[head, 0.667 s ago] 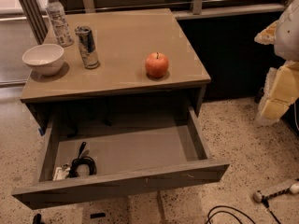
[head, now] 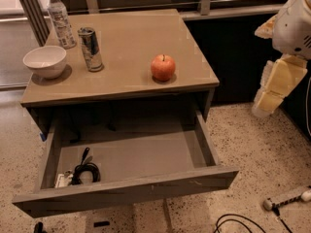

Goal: Place apple into top drawer

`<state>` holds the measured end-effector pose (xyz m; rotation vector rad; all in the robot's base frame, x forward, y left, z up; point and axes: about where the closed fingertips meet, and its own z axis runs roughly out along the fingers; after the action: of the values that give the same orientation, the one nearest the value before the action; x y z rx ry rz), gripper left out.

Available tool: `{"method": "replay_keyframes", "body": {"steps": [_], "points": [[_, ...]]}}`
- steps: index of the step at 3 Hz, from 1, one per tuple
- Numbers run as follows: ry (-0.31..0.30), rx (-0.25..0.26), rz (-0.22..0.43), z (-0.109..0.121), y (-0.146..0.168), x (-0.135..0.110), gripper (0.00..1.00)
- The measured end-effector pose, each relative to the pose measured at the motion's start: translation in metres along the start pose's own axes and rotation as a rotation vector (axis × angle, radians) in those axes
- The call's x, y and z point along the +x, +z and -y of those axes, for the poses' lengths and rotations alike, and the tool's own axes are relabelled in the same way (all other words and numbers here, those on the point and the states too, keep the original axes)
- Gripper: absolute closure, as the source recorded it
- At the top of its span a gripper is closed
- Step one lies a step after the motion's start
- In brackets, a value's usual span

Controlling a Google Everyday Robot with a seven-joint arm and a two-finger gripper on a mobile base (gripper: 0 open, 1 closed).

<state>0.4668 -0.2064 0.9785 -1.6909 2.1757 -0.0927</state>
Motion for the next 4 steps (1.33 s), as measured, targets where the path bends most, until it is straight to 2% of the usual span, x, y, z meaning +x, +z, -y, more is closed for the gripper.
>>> {"method": "replay_keyframes", "body": {"steps": [1, 2, 3, 4], "points": [[-0.003, 0.026, 0.076, 0.034, 0.02, -0.022, 0.0], [-0.005, 0.017, 0.19, 0.07, 0.054, -0.055, 0.0], [0.003, 0.0, 0.215, 0.08, 0.071, -0.059, 0.0], [0.003, 0.0, 0.216, 0.08, 0.071, -0.059, 0.0]]}}
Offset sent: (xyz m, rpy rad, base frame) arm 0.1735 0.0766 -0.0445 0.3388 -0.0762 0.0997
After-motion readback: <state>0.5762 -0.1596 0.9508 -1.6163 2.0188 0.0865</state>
